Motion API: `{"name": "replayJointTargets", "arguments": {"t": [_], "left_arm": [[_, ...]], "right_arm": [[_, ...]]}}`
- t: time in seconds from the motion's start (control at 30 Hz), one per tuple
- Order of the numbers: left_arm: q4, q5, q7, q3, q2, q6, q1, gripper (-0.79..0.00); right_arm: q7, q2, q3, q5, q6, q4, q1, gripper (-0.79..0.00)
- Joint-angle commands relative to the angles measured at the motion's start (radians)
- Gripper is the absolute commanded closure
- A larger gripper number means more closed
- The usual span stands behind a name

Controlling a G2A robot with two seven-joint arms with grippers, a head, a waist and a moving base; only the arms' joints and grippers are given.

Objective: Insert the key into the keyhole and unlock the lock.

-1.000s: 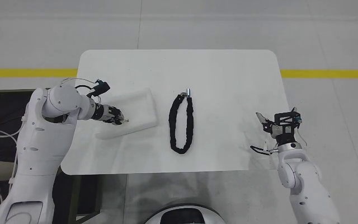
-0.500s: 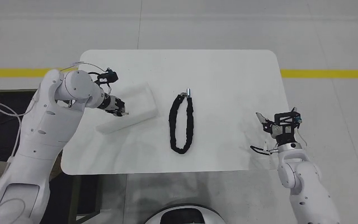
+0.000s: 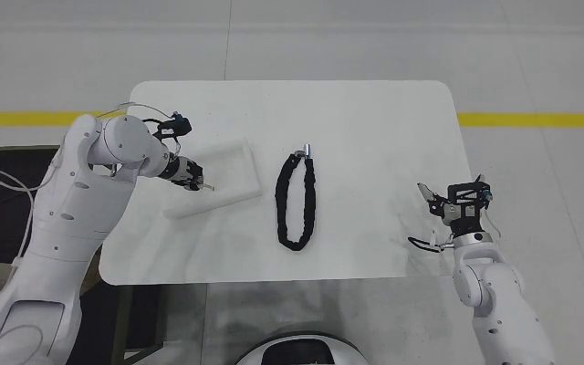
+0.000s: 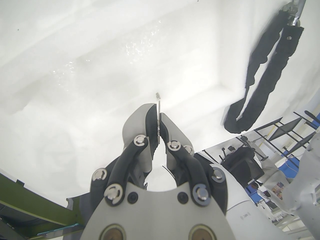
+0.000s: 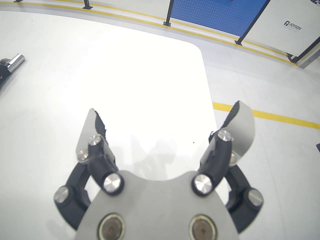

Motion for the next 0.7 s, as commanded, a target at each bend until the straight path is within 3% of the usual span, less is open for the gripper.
{"name": "replayJointTargets", "arguments": {"t": [0.0,0.13,0.27,0.4,0.5,0.67], "left_arm": [[0.000,0.000,0.000,0.001,0.000,0.000,-0.001,0.000],[-0.006,-0.037,0.072,-0.061,0.009,-0.004,0.050,0.000],[-0.045,-0.233,0.183,-0.260,0.026,-0.033,0.109,0.000],[-0.035,-0.477,0.313,-0.432,0.031,-0.123,0.240,0.000],[0.011,-0.647,0.344,-0.472,0.025,-0.187,0.304,0.000],[0.077,-0.733,0.372,-0.459,0.017,-0.225,0.318,0.000]], "right_arm": [[0.000,0.000,0.000,0.000,0.000,0.000,0.000,-0.785],[0.000,0.000,0.000,0.000,0.000,0.000,0.000,-0.785],[0.000,0.000,0.000,0.000,0.000,0.000,0.000,-0.785],[0.000,0.000,0.000,0.000,0.000,0.000,0.000,-0.785],[0.000,0.000,0.000,0.000,0.000,0.000,0.000,-0.785],[0.000,0.000,0.000,0.000,0.000,0.000,0.000,-0.785]]}}
